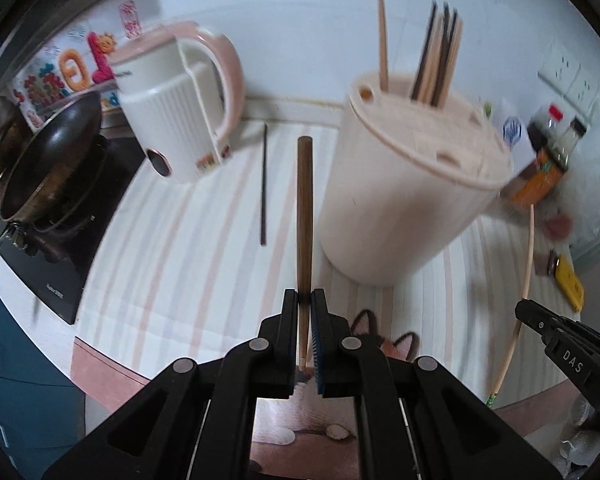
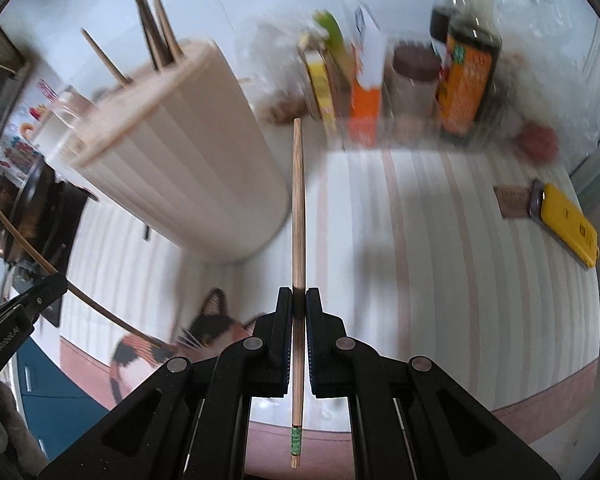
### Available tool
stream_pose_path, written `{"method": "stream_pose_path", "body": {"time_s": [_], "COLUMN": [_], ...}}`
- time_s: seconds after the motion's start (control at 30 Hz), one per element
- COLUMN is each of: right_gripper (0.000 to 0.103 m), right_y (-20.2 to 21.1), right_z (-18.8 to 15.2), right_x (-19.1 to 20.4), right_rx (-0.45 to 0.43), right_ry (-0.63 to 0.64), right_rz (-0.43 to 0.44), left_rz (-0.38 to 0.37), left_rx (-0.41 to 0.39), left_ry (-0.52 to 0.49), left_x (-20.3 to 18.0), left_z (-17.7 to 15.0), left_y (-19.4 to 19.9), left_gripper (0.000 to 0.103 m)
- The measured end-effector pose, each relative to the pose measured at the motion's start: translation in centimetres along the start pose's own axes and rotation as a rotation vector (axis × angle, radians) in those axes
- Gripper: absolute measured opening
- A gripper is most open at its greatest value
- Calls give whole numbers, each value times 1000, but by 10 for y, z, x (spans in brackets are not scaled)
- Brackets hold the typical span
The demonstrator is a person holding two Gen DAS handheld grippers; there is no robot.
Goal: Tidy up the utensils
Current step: 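Lift both wooden chopsticks and lower them into the beige holder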
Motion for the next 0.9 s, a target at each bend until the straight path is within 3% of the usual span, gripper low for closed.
{"method": "stream_pose_path", "body": {"time_s": [0.4,0.9], "right_gripper": [7,6], "right_y": [75,129], "right_z": [59,128], "right_x": [27,52], "right_rx": [-177,-318], "right_ry": [15,55], "right_rz": [66,38], "left_rz": [8,-41], "left_rx": [-183,-265], "left_ry": [24,-14], "left_x": [13,-10], "left_z": [53,112], "left_y": [73,113], "left_gripper": [4,4]}}
Point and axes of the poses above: each gripper's, at about its wrist camera, not at the fingertips, and y roughly against the way its jaws point, x to its left, z to its top, the point moved 7 cm from there along -y, roughly the way its jaws point, and after that the axes turned 3 degrees about -z, right-handed, at the moved point
